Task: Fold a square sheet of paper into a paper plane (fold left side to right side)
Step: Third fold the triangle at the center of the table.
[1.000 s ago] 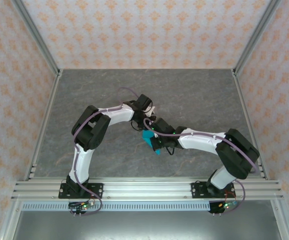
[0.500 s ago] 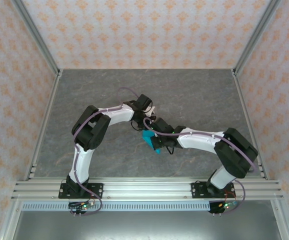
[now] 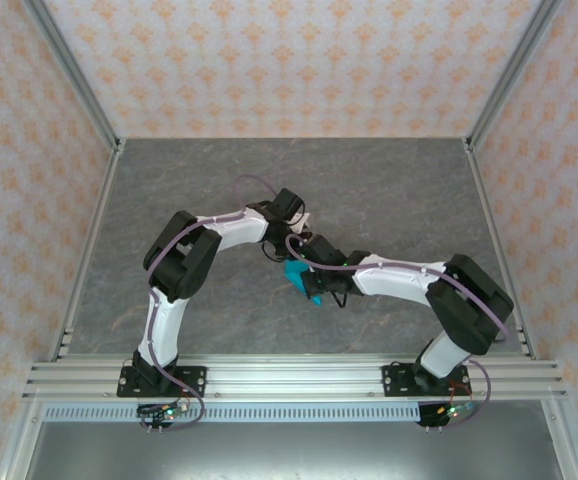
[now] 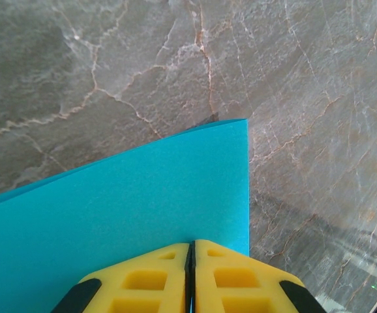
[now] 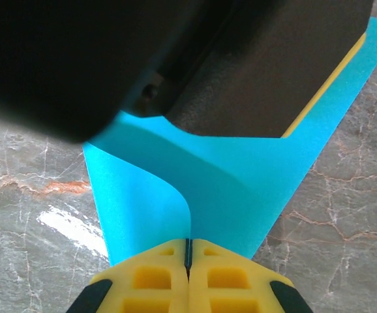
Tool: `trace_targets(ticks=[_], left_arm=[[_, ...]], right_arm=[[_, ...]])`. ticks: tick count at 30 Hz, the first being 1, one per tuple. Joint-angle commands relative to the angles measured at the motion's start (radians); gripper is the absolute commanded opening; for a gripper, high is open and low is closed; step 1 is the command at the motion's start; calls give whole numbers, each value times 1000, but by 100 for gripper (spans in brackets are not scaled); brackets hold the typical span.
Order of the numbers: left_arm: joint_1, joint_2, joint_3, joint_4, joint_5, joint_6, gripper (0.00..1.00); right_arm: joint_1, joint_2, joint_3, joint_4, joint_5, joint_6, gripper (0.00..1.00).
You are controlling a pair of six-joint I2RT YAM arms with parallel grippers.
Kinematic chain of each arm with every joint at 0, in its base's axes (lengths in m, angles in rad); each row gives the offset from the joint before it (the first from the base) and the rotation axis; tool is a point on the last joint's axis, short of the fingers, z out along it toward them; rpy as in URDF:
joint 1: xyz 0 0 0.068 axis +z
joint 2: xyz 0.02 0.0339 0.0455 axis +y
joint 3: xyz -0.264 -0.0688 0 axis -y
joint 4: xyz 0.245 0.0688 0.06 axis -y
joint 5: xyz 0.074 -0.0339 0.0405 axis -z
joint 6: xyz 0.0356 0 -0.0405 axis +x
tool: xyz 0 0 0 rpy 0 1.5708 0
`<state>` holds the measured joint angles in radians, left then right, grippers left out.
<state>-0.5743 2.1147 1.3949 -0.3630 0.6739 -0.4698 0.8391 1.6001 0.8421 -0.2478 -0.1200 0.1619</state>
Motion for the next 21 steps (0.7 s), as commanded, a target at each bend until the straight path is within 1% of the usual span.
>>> trace_targets(ticks=[1, 6, 11, 15, 18, 21], left_arm=[[-24, 60, -19, -45, -30, 9, 10], [-24, 60, -22, -45, -31, 9, 11], [-24, 61, -26, -42, -34, 9, 10], [-24, 64, -31, -39, -32, 7, 10], [-24, 63, -37, -33, -30, 4, 10], [-24, 61, -37, -24, -21, -2, 10]], right_arm=[[-6, 34, 3, -58, -22, 4, 0], [-6, 18, -15, -53, -38, 13, 0], [-6, -19, -65, 4, -44, 43, 0], [-7, -18, -69, 34, -79, 45, 0], [-6, -35, -80, 49, -75, 48, 0], [-22, -55, -106, 72, -95, 55, 0]])
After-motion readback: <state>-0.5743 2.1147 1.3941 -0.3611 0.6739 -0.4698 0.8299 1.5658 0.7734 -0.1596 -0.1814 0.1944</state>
